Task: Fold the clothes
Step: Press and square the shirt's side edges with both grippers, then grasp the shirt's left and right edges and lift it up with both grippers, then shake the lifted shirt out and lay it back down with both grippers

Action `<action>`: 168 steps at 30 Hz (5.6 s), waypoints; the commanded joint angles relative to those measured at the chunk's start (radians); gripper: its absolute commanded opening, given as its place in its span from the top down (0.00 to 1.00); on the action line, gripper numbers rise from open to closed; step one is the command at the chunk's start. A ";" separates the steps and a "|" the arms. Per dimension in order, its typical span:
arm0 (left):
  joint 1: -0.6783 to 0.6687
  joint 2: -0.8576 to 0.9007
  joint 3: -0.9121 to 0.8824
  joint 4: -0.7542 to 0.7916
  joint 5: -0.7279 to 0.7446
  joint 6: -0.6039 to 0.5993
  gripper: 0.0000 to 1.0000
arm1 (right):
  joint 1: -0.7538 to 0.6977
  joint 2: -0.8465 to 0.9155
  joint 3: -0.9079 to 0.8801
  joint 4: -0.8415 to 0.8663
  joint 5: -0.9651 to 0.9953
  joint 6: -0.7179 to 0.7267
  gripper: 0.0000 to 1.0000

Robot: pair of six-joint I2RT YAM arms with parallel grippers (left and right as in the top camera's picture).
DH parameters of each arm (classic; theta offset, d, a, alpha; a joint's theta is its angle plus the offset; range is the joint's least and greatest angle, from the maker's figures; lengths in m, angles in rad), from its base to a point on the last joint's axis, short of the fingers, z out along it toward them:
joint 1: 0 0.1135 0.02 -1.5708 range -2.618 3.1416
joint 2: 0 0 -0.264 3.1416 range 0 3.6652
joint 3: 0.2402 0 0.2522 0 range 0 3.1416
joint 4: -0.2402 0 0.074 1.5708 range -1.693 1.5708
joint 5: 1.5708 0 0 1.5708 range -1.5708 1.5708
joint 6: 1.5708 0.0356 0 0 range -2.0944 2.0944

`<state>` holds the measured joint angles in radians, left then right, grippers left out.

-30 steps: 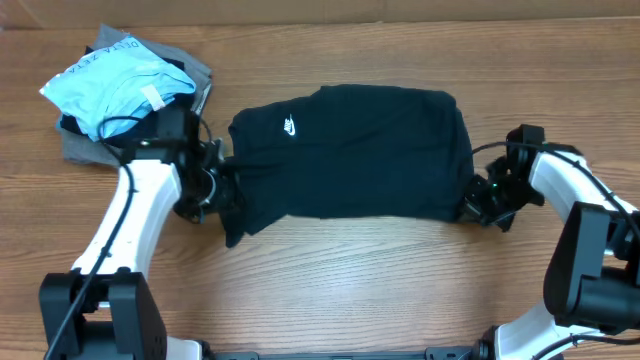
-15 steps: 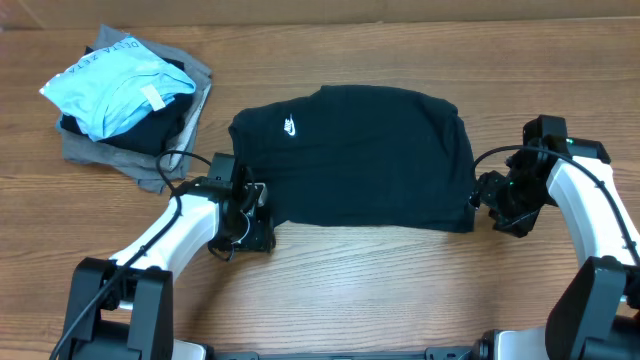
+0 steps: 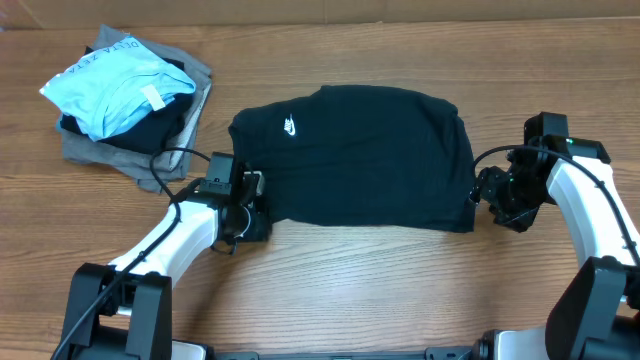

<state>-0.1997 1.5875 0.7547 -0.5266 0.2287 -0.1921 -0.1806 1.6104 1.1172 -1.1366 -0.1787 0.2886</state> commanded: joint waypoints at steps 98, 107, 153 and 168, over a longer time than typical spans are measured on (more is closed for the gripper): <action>0.011 -0.206 0.953 -0.947 -0.245 -0.100 0.96 | 0.000 -0.433 0.332 -0.309 0.040 0.215 0.96; 0.011 -0.211 1.660 -1.120 -0.430 -0.080 0.96 | 0.000 -0.454 0.944 -0.527 0.056 0.220 0.96; -0.012 0.320 1.305 -1.163 -0.129 0.114 0.96 | -0.127 -0.012 0.233 -0.239 0.020 -0.017 0.96; -0.051 -0.008 0.506 -1.025 0.009 0.007 0.96 | -0.127 -0.012 0.117 -0.296 0.194 0.026 0.93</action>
<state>-0.2256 1.6203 1.3701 -1.5600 0.1848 -0.1337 -0.3012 1.6222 1.2503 -1.4315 -0.0856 0.2890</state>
